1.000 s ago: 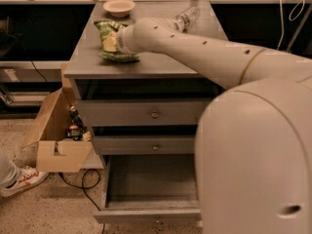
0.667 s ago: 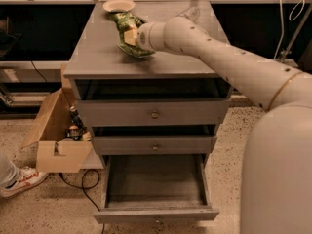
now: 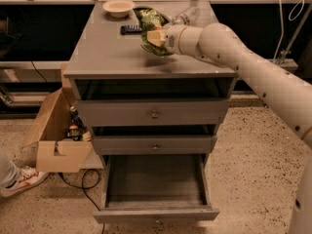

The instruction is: Place green jalapeno chip bag into bottom drawer

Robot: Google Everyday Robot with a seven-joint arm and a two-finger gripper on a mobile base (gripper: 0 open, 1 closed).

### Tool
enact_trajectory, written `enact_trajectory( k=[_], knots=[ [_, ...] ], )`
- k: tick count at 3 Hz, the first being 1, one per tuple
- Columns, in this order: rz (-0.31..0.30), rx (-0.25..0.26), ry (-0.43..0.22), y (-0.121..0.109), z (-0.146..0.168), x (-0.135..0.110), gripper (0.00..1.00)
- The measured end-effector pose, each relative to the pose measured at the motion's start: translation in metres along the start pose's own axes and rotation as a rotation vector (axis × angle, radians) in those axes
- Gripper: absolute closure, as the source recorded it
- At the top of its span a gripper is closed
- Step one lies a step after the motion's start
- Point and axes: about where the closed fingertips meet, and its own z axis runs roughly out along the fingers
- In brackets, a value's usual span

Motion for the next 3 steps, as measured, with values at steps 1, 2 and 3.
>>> enact_trajectory(
  k=[1,2,3],
  knots=[
    [0.0,0.0,0.0,0.0,0.0,0.0,1.0],
    [0.0,-0.035,-0.003,0.008,-0.005,0.003,1.0],
    [-0.022,-0.185,0.016,0.05,-0.05,0.026,1.0]
  ],
)
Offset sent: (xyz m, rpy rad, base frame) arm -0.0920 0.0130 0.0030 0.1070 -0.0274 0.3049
